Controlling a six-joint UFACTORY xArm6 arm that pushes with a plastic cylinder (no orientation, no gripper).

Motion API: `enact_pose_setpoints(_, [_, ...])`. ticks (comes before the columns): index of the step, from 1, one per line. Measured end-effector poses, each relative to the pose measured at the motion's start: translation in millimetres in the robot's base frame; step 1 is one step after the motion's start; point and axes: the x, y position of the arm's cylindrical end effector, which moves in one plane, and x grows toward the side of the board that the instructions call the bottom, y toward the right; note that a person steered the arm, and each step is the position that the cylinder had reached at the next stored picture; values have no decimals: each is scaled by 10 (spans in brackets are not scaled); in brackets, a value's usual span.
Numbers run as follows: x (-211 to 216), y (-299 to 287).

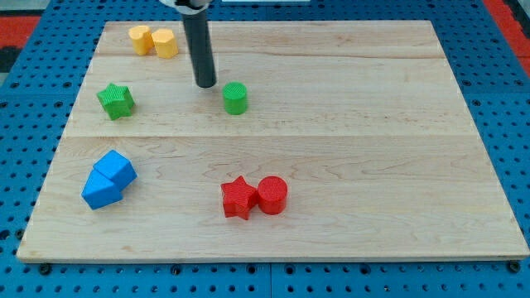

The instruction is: Place the green circle closer to the green star

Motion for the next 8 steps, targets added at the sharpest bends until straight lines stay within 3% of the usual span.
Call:
enact_pose_setpoints(1, [-14,392])
enact_pose_setpoints(2, [243,685])
enact_pose_setpoints(3, [519,576])
enact_pose_setpoints(4, [499,158])
enact_pose_setpoints(6, [-46,142])
enact_pose_setpoints(7, [-72,-47])
enact_pose_setpoints(8, [19,-737])
